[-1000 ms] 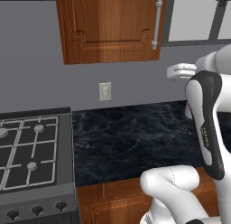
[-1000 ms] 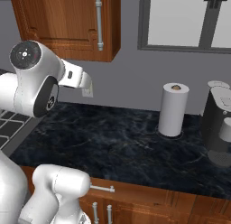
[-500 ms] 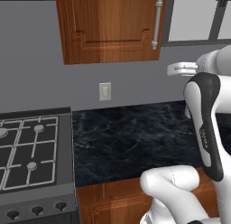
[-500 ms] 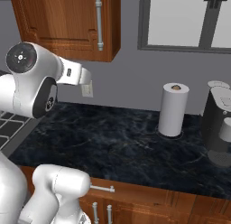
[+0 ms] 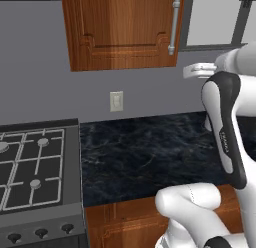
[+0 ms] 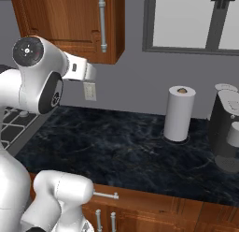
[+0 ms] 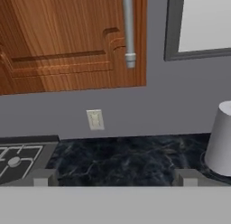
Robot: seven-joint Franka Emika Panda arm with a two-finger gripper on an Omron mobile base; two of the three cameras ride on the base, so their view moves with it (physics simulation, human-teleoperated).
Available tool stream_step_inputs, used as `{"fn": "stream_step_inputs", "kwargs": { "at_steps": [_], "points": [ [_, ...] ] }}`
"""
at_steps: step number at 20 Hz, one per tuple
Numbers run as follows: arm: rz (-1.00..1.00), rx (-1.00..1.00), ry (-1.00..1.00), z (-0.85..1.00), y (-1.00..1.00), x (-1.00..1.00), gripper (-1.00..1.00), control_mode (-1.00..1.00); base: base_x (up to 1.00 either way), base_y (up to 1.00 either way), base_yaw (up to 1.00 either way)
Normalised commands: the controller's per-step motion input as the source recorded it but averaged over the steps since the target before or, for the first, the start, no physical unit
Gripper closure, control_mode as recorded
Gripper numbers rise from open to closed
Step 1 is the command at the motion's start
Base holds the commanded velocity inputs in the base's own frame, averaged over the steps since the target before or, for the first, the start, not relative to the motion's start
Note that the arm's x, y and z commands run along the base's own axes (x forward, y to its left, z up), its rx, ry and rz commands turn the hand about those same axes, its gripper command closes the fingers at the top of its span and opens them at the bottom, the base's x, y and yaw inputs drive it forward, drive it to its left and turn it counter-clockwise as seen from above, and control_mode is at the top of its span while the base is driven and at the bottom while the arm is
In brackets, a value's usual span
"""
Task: Open the cabinet. Pick the sponge and place it next to the sink. Then close the cabinet.
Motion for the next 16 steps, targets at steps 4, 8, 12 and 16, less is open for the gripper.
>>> {"fn": "stream_step_inputs", "kwargs": {
  "at_steps": [4,8,12,16],
  "points": [
    [0.00,0.00,-0.01,0.12,0.00,0.37,-1.00,-1.00,0.00,0.00,0.00],
    [0.00,-0.02,-0.01,0.18,0.00,0.31,-1.00,-1.00,0.00,0.00,0.00],
    [0.00,-0.04,0.00,0.16,0.00,0.38,-1.00,-1.00,0.00,0.00,0.00],
    [0.00,-0.02,0.00,0.15,0.00,0.35,-1.00,-1.00,0.00,0.00,0.00]
  ]
}}
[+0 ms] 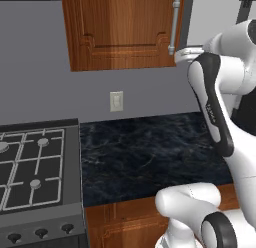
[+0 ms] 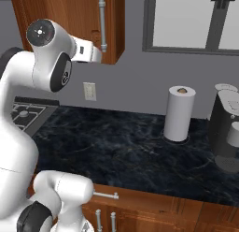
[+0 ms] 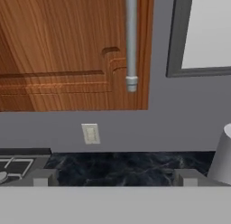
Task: Open the cabinet. Pick the sponge and place it next to the sink. Then close the cabinet.
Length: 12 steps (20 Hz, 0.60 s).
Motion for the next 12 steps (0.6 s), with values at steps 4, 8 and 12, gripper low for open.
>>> {"fn": "stream_step_inputs", "kwargs": {
  "at_steps": [4,8,12],
  "points": [
    [0.00,0.00,0.00,0.00,-0.23,0.24,-1.00,-1.00,0.00,0.00,0.00],
    [0.00,0.00,0.00,0.00,-0.33,0.29,-1.00,-1.00,0.00,0.00,0.00],
    [0.00,0.00,0.00,0.00,-0.14,0.31,-1.00,-1.00,0.00,0.00,0.00]
  ]
}}
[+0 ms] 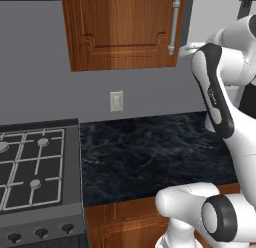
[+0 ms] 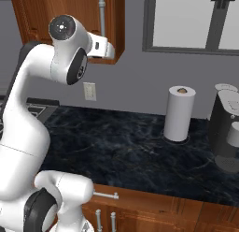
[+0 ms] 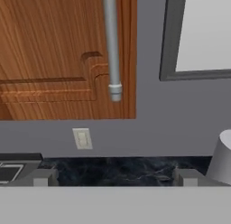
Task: Open the cabinet. Pick the sponge and place it next to the sink. Then close the cabinet.
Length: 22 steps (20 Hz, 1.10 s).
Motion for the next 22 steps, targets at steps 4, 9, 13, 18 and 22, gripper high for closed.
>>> {"fn": "stream_step_inputs", "kwargs": {
  "at_steps": [4,9,13,18,22],
  "points": [
    [0.00,0.00,0.02,0.03,0.00,0.45,-1.00,-1.00,0.00,0.00,0.00],
    [0.00,0.00,0.03,0.04,0.00,0.40,-1.00,-1.00,0.00,0.00,0.00],
    [0.00,0.00,0.00,0.05,0.00,0.30,-1.00,-1.00,0.00,0.00,0.00],
    [0.00,0.00,0.00,0.08,0.00,0.29,-1.00,-1.00,0.00,0.00,0.00],
    [0.00,0.00,0.00,0.04,0.04,0.27,-1.00,-1.00,0.00,0.00,0.00]
  ]
}}
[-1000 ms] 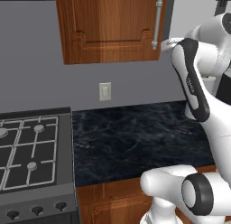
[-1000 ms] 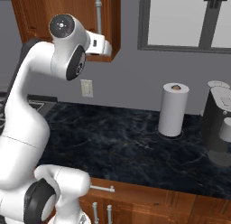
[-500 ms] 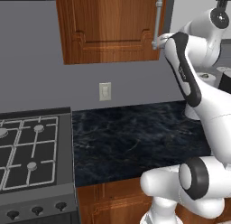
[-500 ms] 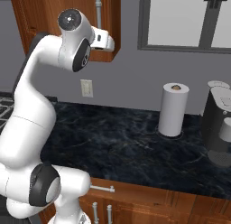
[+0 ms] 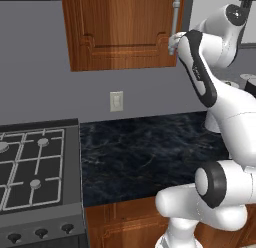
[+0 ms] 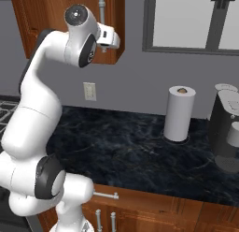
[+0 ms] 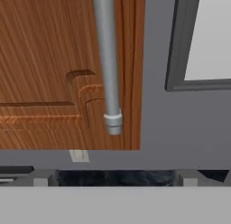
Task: Open the cabinet. Pick the sponge and place it next to the sink. Then close the cabinet.
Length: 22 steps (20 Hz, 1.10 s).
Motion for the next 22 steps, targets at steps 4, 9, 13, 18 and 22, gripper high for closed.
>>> {"fn": "stream_step_inputs", "kwargs": {
  "at_steps": [4,9,13,18,22],
  "points": [
    [-0.01,-0.01,0.00,0.05,0.20,0.46,-1.00,-1.00,0.00,0.00,0.00],
    [0.00,0.00,0.00,0.00,0.14,0.50,-1.00,-1.00,0.00,0.00,0.00],
    [0.00,0.00,0.00,0.00,-0.01,0.38,-1.00,-1.00,0.00,0.00,0.00],
    [0.00,0.00,0.00,0.00,-0.20,0.02,-1.00,-1.00,0.00,0.00,0.00],
    [0.00,0.00,0.00,0.00,-0.15,0.04,-1.00,-1.00,0.00,0.00,0.00]
  ]
}}
